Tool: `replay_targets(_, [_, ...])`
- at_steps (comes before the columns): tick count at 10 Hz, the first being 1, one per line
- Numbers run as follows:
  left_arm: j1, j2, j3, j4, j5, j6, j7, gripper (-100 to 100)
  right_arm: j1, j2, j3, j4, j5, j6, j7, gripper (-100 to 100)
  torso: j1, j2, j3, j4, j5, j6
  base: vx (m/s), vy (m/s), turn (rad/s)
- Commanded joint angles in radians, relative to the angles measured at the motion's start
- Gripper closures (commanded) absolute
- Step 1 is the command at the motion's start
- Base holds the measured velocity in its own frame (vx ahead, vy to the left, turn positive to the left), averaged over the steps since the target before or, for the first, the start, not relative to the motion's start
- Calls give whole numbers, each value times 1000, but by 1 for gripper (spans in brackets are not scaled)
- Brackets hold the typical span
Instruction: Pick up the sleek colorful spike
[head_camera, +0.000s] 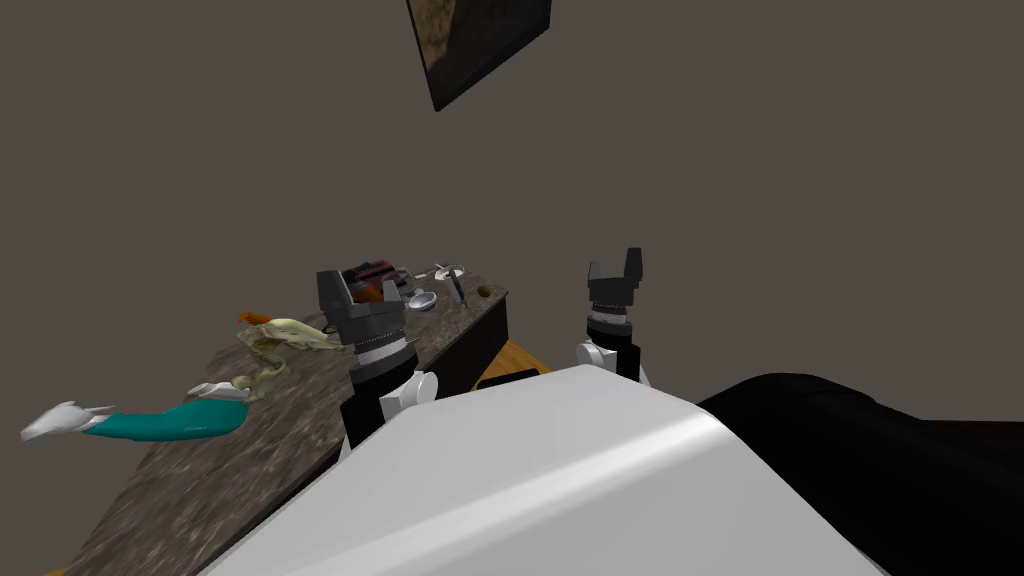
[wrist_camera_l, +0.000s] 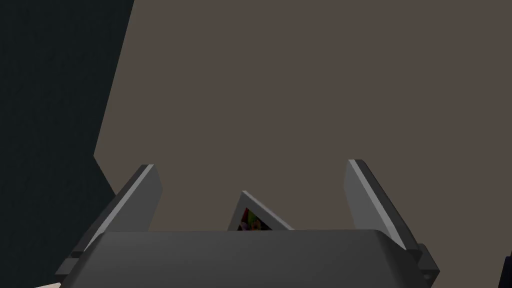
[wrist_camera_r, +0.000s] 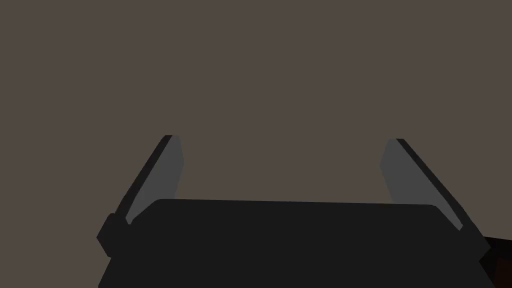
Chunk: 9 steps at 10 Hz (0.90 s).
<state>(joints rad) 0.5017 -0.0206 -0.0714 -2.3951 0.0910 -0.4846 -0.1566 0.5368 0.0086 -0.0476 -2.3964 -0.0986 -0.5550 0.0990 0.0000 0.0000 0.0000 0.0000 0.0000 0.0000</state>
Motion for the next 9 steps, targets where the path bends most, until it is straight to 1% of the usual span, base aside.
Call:
replay_targets(1, [-3,32,1,9,-6,5,-4,-100,0,0,0,0,0,0,0,0,0,0,0,0,0,0,-3,4,-29])
replay_targets(5, [-18,120,5,59,-39,35,-28,-100,0,0,0,0,0,0,0,0,2,1,0,0,0,0,-12,23,-59])
replay_targets(9, [-40,183,11,143,-96,87,-69,-100,0,0,0,0,0,0,0,0,3,2,1,0,1,0,-28,42,-109])
